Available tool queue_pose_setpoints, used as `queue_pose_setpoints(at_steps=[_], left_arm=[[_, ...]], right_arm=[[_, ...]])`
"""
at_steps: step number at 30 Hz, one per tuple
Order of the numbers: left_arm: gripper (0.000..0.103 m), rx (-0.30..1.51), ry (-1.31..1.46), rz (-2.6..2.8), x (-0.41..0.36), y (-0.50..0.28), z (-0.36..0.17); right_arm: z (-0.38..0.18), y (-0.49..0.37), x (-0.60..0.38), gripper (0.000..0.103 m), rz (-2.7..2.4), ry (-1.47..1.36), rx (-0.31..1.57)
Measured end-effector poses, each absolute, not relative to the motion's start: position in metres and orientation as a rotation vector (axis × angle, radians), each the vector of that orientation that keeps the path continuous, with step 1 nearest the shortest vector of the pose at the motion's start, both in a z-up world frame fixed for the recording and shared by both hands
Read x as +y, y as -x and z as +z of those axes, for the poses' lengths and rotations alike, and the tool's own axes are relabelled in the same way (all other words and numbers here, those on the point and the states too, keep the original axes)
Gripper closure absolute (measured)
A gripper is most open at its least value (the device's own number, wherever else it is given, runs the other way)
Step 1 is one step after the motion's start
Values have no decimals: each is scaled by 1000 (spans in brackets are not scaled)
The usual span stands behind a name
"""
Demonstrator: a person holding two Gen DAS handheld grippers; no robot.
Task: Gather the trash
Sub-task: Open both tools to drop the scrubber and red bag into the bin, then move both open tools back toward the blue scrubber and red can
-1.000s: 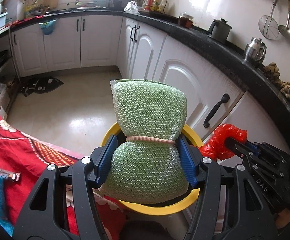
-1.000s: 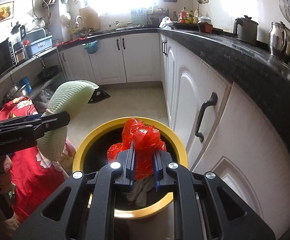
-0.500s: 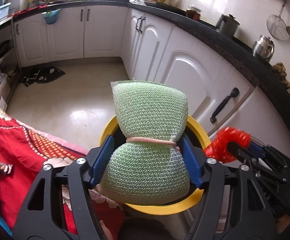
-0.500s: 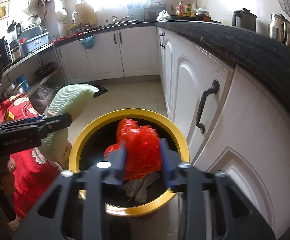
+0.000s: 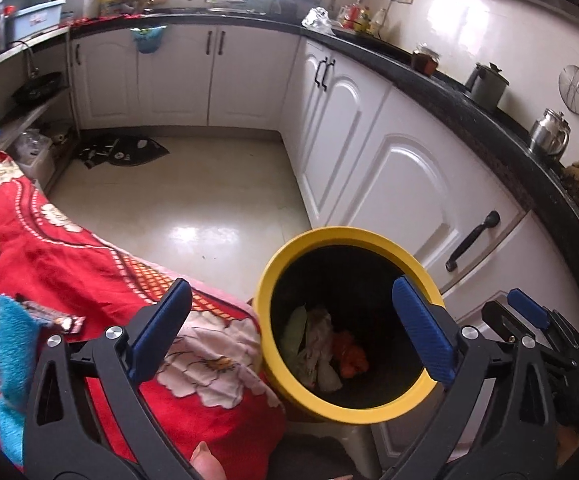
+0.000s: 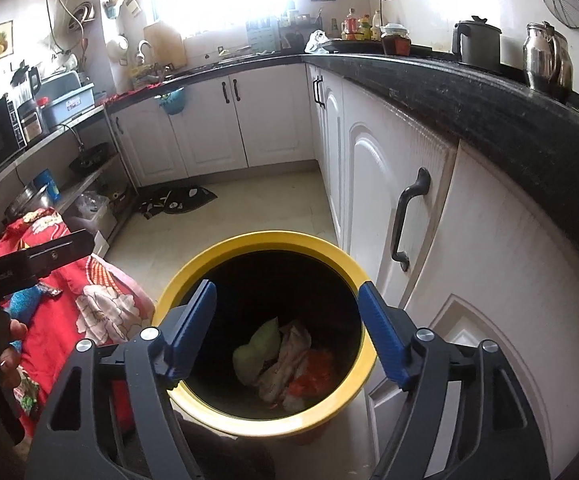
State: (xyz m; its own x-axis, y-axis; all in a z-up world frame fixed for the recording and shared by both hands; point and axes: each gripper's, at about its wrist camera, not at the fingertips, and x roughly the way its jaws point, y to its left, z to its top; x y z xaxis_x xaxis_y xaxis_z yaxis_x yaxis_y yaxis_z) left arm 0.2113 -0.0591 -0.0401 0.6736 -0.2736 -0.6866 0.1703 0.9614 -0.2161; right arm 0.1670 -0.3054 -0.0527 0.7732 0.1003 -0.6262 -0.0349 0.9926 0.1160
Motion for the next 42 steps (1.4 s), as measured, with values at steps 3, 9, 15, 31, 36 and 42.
queue_pose_setpoints(at_steps=[3,9,15,31,36,42], left_arm=[[11,779,137,-234,-54,-206,-34],[11,755,142,-210,-43,-196,-24],[11,723,146,-180,-32,-186,-12],[11,658,173,-69,17,-154,7],[11,639,183,-47,30,-144,12],[11,620,195,-27,43,-132,17]], right_arm=[[-48,-165,-303,30,79,-103,671],[-38,-160,-299,29,99,-104,647],[-29,-155,-291,28,120,-100,627],[-4,-140,-257,28,223,-96,577],[2,-135,-245,26,249,-89,562],[7,-130,-233,26,279,-77,555]])
